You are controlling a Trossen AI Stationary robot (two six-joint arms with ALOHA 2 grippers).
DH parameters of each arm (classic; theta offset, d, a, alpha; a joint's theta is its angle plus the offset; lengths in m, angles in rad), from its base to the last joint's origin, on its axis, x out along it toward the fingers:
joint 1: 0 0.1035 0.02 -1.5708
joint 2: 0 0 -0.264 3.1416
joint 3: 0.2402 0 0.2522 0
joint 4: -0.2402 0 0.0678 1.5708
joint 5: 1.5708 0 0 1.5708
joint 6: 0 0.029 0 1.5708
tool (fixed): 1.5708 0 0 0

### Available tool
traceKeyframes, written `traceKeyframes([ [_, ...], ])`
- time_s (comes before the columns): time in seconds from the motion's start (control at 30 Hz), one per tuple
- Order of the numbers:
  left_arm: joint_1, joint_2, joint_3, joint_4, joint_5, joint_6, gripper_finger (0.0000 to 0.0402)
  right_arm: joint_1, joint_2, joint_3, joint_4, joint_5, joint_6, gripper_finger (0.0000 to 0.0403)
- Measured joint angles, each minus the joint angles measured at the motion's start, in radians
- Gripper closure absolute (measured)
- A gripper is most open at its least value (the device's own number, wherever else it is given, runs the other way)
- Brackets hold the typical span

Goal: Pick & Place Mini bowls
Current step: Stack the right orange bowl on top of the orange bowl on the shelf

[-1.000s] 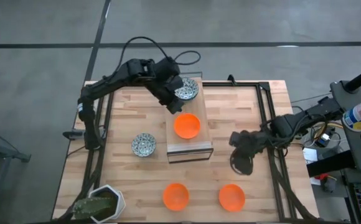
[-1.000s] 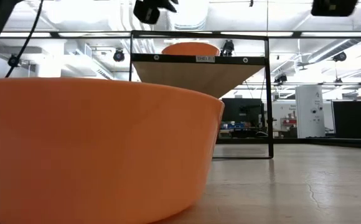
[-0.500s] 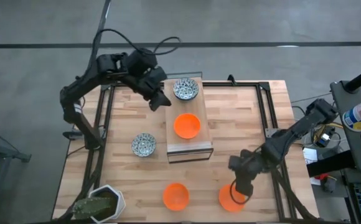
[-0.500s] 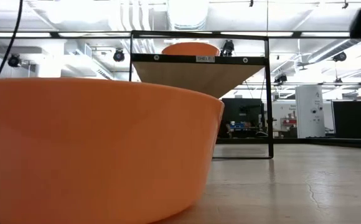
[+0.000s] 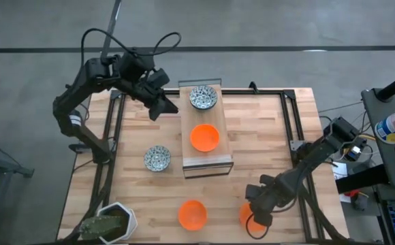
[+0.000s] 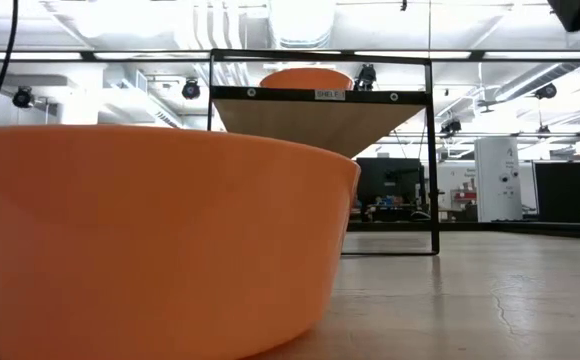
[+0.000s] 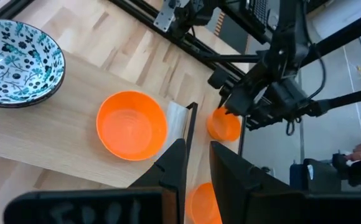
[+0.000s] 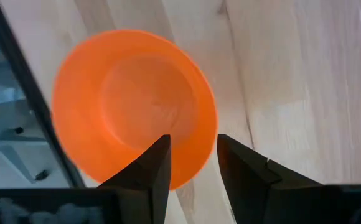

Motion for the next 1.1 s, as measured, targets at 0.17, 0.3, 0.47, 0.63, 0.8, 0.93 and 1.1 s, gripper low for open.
traceKeyframes([
  [0.17,0.0,-0.01,0.0,-0.004,0.0,0.0,0.0339,0.001,0.052,-0.003,-0.001,0.001,0.006,0.0278],
  [0.3,0.0,-0.015,0.0,-0.011,0.0,0.0,0.0339,0.001,0.093,-0.003,0.003,0.005,0.006,0.0278],
  [0.47,0.0,-0.016,0.0,-0.029,0.0,0.0,0.0339,0.001,0.125,-0.004,0.022,0.005,0.0,0.0284],
  [0.63,0.0,-0.016,0.0,-0.03,0.0,-0.002,0.0339,0.0,0.135,-0.007,0.034,0.005,-0.002,0.031],
  [0.8,0.0,-0.016,0.0,-0.03,0.0,-0.003,0.0339,0.0,0.133,-0.007,0.04,-0.003,0.011,0.0375],
  [0.93,0.0,-0.016,0.0,-0.03,0.0,-0.003,0.0339,-0.003,0.121,-0.007,0.041,-0.023,0.026,0.0391],
  [1.1,0.0,-0.016,0.0,-0.03,0.0,-0.002,0.0339,-0.017,0.065,-0.007,0.035,-0.064,0.048,0.0394],
])
